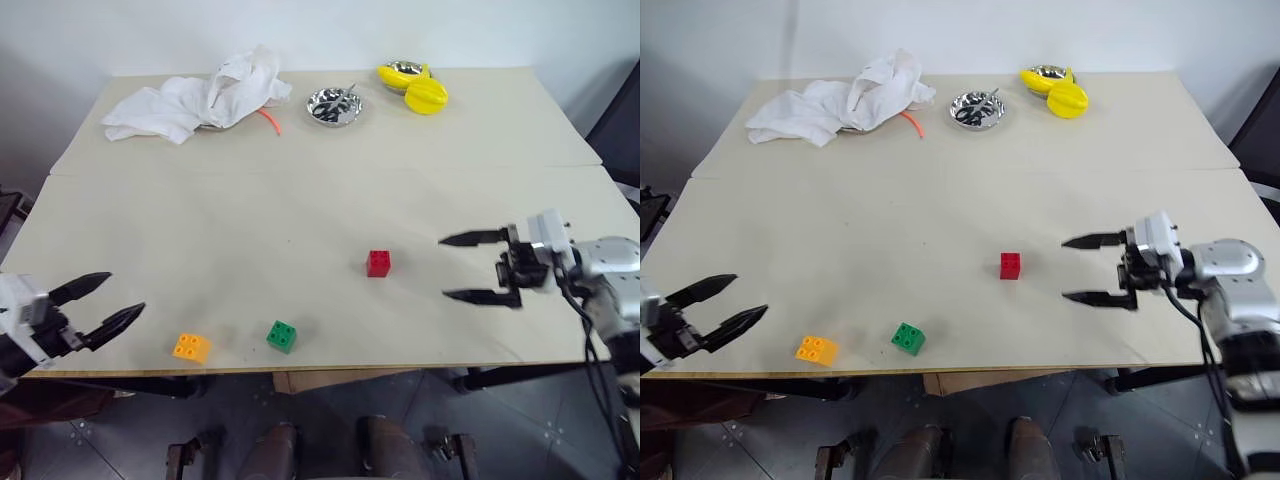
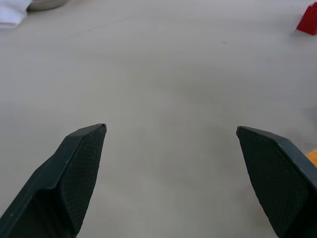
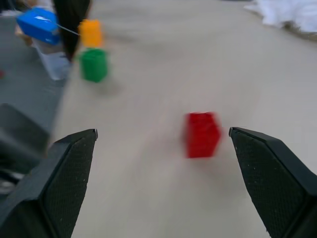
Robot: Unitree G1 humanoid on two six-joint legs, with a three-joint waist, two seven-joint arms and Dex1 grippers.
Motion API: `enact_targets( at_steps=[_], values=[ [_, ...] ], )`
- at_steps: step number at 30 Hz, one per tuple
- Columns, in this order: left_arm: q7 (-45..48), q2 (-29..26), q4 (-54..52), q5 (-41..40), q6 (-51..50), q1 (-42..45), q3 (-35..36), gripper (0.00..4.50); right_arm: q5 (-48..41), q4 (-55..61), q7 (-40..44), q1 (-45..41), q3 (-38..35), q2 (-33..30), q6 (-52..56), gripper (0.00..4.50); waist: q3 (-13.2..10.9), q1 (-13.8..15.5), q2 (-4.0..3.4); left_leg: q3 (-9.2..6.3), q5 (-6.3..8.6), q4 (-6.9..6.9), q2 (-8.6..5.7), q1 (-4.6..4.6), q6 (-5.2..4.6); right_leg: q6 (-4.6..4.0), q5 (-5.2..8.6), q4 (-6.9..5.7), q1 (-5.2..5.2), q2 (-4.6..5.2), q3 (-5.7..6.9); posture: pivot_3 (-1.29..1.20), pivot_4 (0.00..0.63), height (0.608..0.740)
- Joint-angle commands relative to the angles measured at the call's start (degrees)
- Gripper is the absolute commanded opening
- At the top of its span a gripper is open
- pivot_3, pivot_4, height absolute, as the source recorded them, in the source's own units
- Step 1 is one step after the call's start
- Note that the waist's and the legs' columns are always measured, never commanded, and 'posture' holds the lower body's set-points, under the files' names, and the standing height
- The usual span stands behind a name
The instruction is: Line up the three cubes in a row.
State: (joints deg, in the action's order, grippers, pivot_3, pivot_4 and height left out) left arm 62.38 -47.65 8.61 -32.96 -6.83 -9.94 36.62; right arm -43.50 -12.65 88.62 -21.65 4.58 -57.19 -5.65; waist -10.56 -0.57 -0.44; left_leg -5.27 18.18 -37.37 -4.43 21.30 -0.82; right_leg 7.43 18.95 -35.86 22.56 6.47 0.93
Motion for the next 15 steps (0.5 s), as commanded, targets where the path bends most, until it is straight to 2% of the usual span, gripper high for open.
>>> enact_targets(
  at_steps=[1,6,11,15],
  values=[
    [4.53,-2.00,4.10,1.89,2.76,-3.50,1.80,4.50,-2.90,7.71,3.88,5.68,-2.91,-1.74,0.46,4.49,0.00,-0.18,0.01,0.04,0.01,0.01,0.02,-0.05,0.01,0.00,0.00,0.00,-0.02,-0.01,-0.02,0.00,0.150,0.740],
    [9.53,-3.32,1.73,2.07,3.53,-6.18,0.73,4.50,-1.67,8.32,3.88,8.31,-4.03,-0.23,-2.20,4.49,0.00,0.45,0.02,0.15,0.05,-0.12,0.02,-0.07,-0.06,-0.01,0.00,-0.01,-0.06,0.01,-0.11,0.00,0.150,0.740],
    [14.45,-6.36,-11.62,-3.13,-3.17,-6.67,-0.57,4.50,0.15,5.56,3.87,6.75,-4.99,1.73,-2.63,4.49,0.01,0.97,0.09,0.11,0.09,-0.20,0.04,-0.04,-0.11,-0.02,-0.01,-0.01,-0.09,0.04,-0.10,0.00,0.150,0.740],
    [17.69,-11.20,-21.99,-6.00,-9.01,-1.64,-7.90,4.50,0.70,5.26,3.88,6.62,-3.89,0.51,-1.47,4.49,0.01,1.28,0.08,0.10,0.13,-0.26,0.04,0.00,-0.11,-0.03,-0.01,0.00,-0.09,0.04,-0.09,0.00,0.150,0.740]
  ],
)
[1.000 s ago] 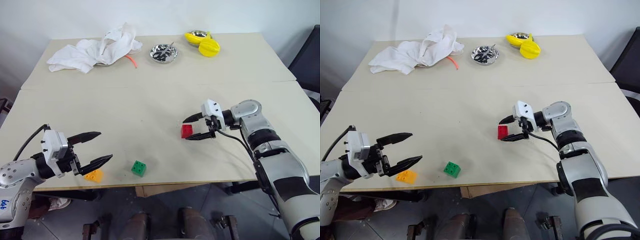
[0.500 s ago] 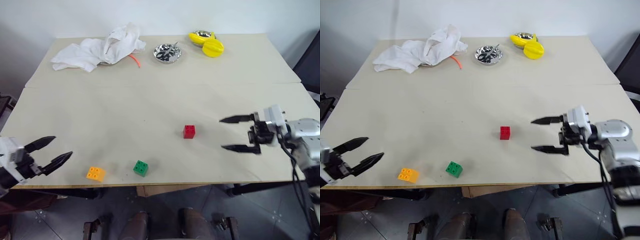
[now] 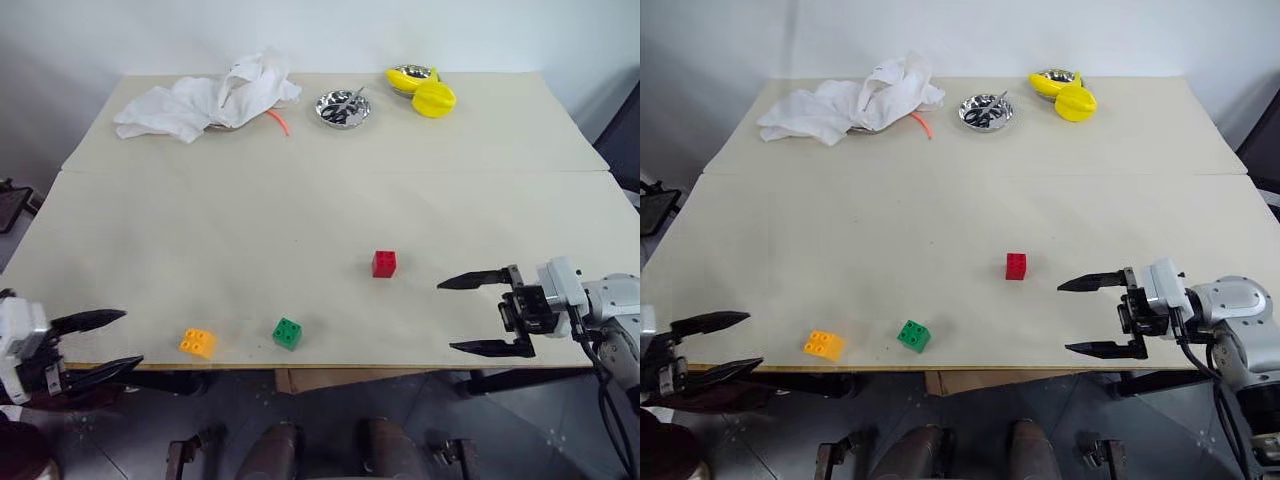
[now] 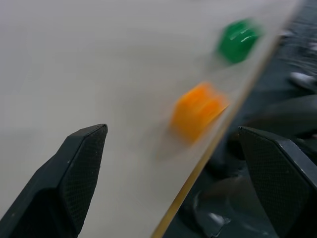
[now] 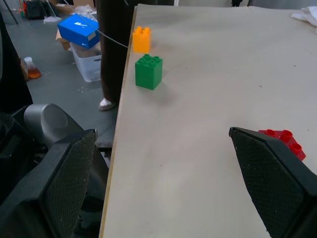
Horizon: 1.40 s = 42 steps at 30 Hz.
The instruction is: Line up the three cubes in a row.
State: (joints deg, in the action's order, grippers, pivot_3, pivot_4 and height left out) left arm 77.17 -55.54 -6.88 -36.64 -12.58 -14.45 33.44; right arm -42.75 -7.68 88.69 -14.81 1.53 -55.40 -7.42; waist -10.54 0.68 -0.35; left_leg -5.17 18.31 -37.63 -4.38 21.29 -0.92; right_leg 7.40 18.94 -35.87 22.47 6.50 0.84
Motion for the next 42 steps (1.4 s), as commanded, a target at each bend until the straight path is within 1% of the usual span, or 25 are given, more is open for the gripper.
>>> enact_targets(
  at_steps=[1,3,7,9,12,18,21,24,27,28,30,35,42],
  values=[
    [3.42,-4.30,-7.78,-1.26,-3.66,5.00,-8.15,4.50,0.08,0.32,3.81,-0.27,-0.40,-1.62,0.66,4.49,0.00,-0.01,-0.02,0.00,0.00,0.00,0.00,-0.01,0.00,0.00,0.00,-0.01,0.00,0.00,0.00,0.00,0.150,0.740],
    [2.58,-4.13,-8.82,1.70,-3.49,11.40,-15.66,4.50,0.27,0.43,3.81,-0.46,-0.10,-1.63,0.83,4.49,0.00,0.02,-0.16,0.01,0.00,0.01,-0.01,-0.02,0.01,0.00,0.00,-0.02,-0.01,-0.01,0.00,0.00,0.150,0.740],
    [-0.80,1.33,-6.77,8.31,-3.19,24.66,-28.93,4.50,0.99,2.89,3.80,0.06,-0.43,-1.45,3.79,4.49,-0.02,0.00,-0.18,0.03,0.00,-0.01,-0.01,0.00,0.02,0.00,0.00,-0.09,0.04,-0.08,0.03,0.00,0.150,0.740],
    [-0.88,3.30,-5.44,10.63,-2.82,28.12,-32.95,4.50,1.19,4.39,3.71,0.66,-0.95,-1.29,5.09,4.49,-0.02,-0.22,-0.17,0.03,0.01,-0.09,0.00,0.02,0.04,0.00,0.00,-0.16,0.08,-0.12,0.04,0.00,0.150,0.740],
    [0.12,5.75,-1.07,16.98,1.53,32.64,-39.53,4.50,1.20,7.42,2.79,2.04,-1.85,-0.92,6.83,4.49,-0.03,-0.48,-0.17,0.04,0.02,-0.10,0.00,0.05,0.03,0.01,0.00,-0.14,0.08,-0.14,0.06,0.00,0.150,0.740],
    [-0.40,9.15,2.07,19.76,2.70,36.53,-43.31,4.50,1.45,10.56,1.28,4.67,-4.01,-0.31,8.47,4.49,-0.05,-0.43,-0.14,0.01,0.02,-0.24,0.02,0.11,0.02,0.01,0.00,-0.15,0.07,-0.15,0.07,0.00,0.150,0.740],
    [-0.94,11.23,2.53,19.67,2.32,37.30,-44.25,4.50,2.06,11.35,1.01,6.04,-4.89,0.14,8.59,4.49,-0.05,-0.10,-0.14,0.01,0.03,-0.32,0.01,0.12,0.01,0.03,-0.01,-0.15,0.04,-0.15,0.06,0.00,0.150,0.740],
    [-1.06,11.86,3.05,21.20,3.08,37.24,-45.07,4.50,2.35,12.32,0.70,7.12,-5.60,0.53,8.89,4.49,-0.05,0.37,-0.13,0.02,0.04,-0.34,0.00,0.13,-0.02,0.03,-0.02,-0.15,0.04,-0.14,0.05,0.00,0.150,0.740],
    [-0.87,12.10,4.09,22.43,4.28,37.53,-45.63,3.93,2.66,12.86,0.58,7.79,-6.18,0.93,9.14,4.50,-0.05,0.54,-0.13,0.02,0.04,-0.36,0.00,0.14,-0.01,0.03,-0.02,-0.15,0.04,-0.14,0.05,0.00,0.150,0.740],
    [-0.89,12.30,4.49,22.64,4.57,37.73,-45.75,3.57,2.83,12.94,0.56,7.90,-6.31,1.09,9.16,4.50,-0.05,0.56,-0.13,0.02,0.04,-0.37,0.00,0.13,-0.01,0.03,-0.02,-0.15,0.04,-0.15,0.05,0.00,0.150,0.740],
    [-1.50,13.05,5.46,23.39,5.16,38.35,-45.97,3.02,3.10,12.94,0.40,7.98,-6.57,1.42,9.11,4.50,-0.05,0.67,-0.13,0.02,0.04,-0.38,0.00,0.13,-0.01,0.03,-0.02,-0.15,0.04,-0.15,0.06,0.00,0.150,0.740],
    [-1.69,15.31,6.85,23.46,5.45,39.55,-46.13,1.47,3.88,12.61,0.34,8.15,-6.98,2.21,8.87,4.50,-0.06,0.73,-0.12,0.01,0.04,-0.41,-0.03,0.15,-0.02,0.05,-0.03,-0.16,0.04,-0.14,0.07,0.00,0.150,0.740],
    [-2.34,19.47,10.60,21.25,2.06,45.35,-44.52,1.45,5.19,10.81,0.54,7.58,-7.44,3.16,8.40,4.50,-0.07,0.78,-0.09,0.01,0.04,-0.47,-0.03,0.16,-0.02,0.06,-0.03,-0.20,0.03,-0.15,0.11,0.00,0.150,0.740]
  ],
)
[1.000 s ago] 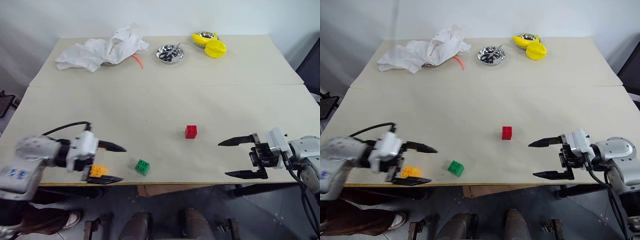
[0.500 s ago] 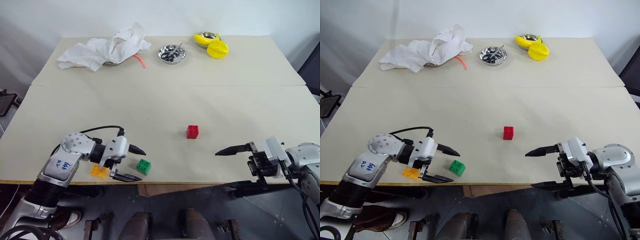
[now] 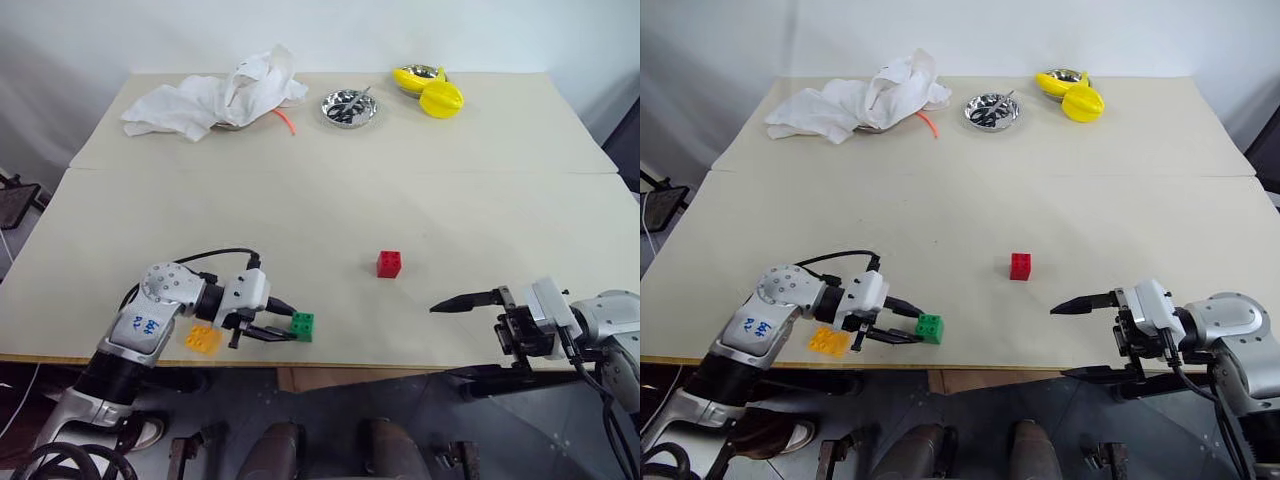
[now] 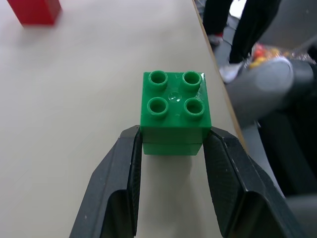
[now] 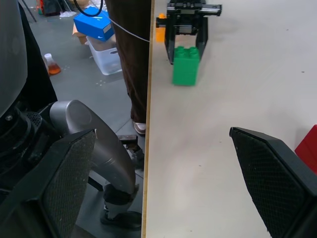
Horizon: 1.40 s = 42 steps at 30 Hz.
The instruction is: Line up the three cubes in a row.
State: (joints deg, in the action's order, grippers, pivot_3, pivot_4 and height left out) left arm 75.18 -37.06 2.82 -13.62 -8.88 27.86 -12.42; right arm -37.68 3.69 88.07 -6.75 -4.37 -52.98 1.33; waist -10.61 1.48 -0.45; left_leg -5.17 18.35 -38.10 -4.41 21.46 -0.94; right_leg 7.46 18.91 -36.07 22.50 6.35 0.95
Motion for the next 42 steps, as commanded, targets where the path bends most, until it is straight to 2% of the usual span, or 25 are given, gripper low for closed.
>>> enact_targets(
  at_steps=[1,3,10,20,29,40,42],
  values=[
    [-0.71,1.87,3.58,-1.01,-1.57,6.16,1.26,1.45,0.53,-1.31,1.26,-0.89,-1.51,0.97,-0.73,4.50,-0.01,-0.04,0.01,0.00,0.00,0.00,0.00,0.00,0.00,0.00,0.00,0.00,0.00,-0.01,0.04,0.00,0.150,0.740],
    [-1.42,3.49,9.27,0.90,-1.12,11.66,0.61,1.45,1.19,-2.46,1.24,-1.66,-1.40,1.51,-1.24,4.50,-0.05,0.12,0.08,0.00,0.00,-0.02,0.00,0.00,0.00,0.00,0.00,-0.03,0.00,-0.02,0.11,0.00,0.150,0.740],
    [-1.86,8.22,28.35,6.97,4.90,22.47,-1.95,1.45,2.61,-3.58,0.97,-2.47,-1.84,3.38,-2.42,4.50,-0.07,-0.19,0.13,0.09,0.01,-0.10,-0.06,0.04,-0.01,0.08,-0.04,-0.40,0.08,-0.10,0.38,0.00,0.150,0.740],
    [-2.60,12.27,44.99,11.25,12.77,29.44,-1.31,1.45,2.87,-2.13,-0.08,-0.56,-4.23,3.41,-2.16,4.50,-0.10,-0.06,0.18,0.13,0.00,-0.13,-0.05,0.09,-0.01,0.08,-0.04,-0.47,0.18,-0.30,0.36,0.00,0.150,0.740],
    [-2.80,13.83,52.83,13.21,17.19,32.11,-0.92,1.45,3.39,-3.00,0.17,-1.00,-4.89,3.23,-2.20,4.50,-0.10,0.06,0.19,0.13,0.00,-0.22,-0.05,0.09,-0.01,0.09,-0.05,-0.52,0.15,-0.32,0.35,0.00,0.150,0.740],
    [-2.07,13.59,53.98,12.77,18.10,31.60,0.79,1.45,4.48,-5.81,-4.85,2.89,-10.33,4.97,-4.25,4.50,-0.10,-0.04,0.21,0.14,0.01,-0.52,-0.06,0.09,-0.01,0.10,-0.05,-0.74,0.14,-0.33,0.28,0.00,0.150,0.740],
    [-1.54,13.55,54.08,12.49,18.27,31.56,1.25,2.19,4.59,-6.17,-5.45,3.87,-11.36,4.94,-4.62,4.50,-0.10,-0.04,0.21,0.14,0.01,-0.52,-0.06,0.09,-0.01,0.10,-0.05,-0.80,0.15,-0.34,0.28,0.00,0.150,0.740]
  ],
)
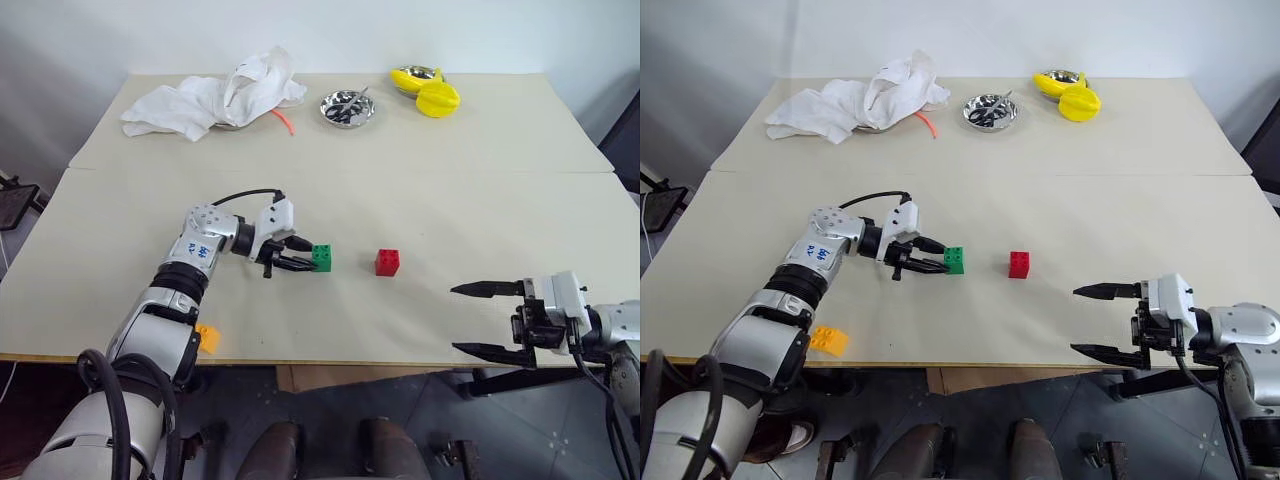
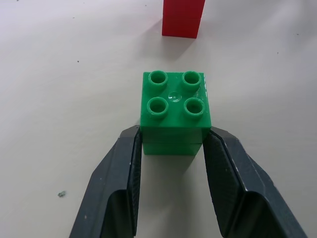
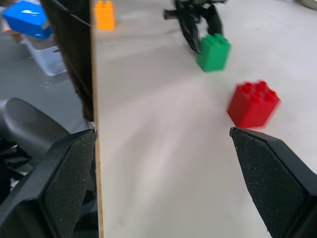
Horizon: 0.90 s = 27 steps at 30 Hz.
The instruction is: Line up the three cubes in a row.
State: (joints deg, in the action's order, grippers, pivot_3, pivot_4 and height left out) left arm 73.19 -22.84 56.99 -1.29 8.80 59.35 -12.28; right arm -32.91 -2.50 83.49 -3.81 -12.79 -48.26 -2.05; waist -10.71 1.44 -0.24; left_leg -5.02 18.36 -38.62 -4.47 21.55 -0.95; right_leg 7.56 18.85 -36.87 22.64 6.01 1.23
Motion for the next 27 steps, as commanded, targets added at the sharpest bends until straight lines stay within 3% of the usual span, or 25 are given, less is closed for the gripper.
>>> enact_targets(
  at_steps=[1,8,17,27],
  values=[
    [1.04,-0.71,-0.12,-0.07,0.53,0.03,1.30,2.50,-0.28,-0.03,-1.23,1.22,-3.43,0.18,-1.23,4.50,0.00,0.00,0.00,0.00,0.00,0.00,0.00,0.00,0.00,0.00,0.00,-0.02,0.00,0.00,0.00,0.00,0.150,0.740],
    [1.03,-1.53,-0.08,-1.21,3.46,-0.37,3.99,4.46,-0.14,0.11,-2.42,1.68,-4.33,0.71,-1.37,4.50,0.00,-0.03,0.00,0.01,0.00,0.00,0.01,0.00,0.00,0.00,0.00,-0.01,0.01,-0.02,-0.01,0.00,0.150,0.740],
    [1.33,-4.22,-2.01,-2.52,5.18,-3.97,7.27,4.46,0.35,-0.54,-2.49,-1.09,-2.56,1.52,-0.46,4.50,0.00,-0.11,0.00,0.01,0.00,-0.03,0.02,0.00,0.00,0.00,0.00,-0.02,0.02,-0.03,-0.03,0.00,0.150,0.740],
    [-4.36,0.65,-5.74,-1.03,2.68,-7.97,6.12,4.46,-0.17,0.80,-2.60,-2.17,-2.48,0.84,0.72,4.50,-0.01,0.04,0.02,-0.13,0.06,-0.28,-0.20,0.15,-0.10,0.02,-0.01,-0.01,0.03,0.31,0.01,0.00,0.150,0.740]
  ],
)
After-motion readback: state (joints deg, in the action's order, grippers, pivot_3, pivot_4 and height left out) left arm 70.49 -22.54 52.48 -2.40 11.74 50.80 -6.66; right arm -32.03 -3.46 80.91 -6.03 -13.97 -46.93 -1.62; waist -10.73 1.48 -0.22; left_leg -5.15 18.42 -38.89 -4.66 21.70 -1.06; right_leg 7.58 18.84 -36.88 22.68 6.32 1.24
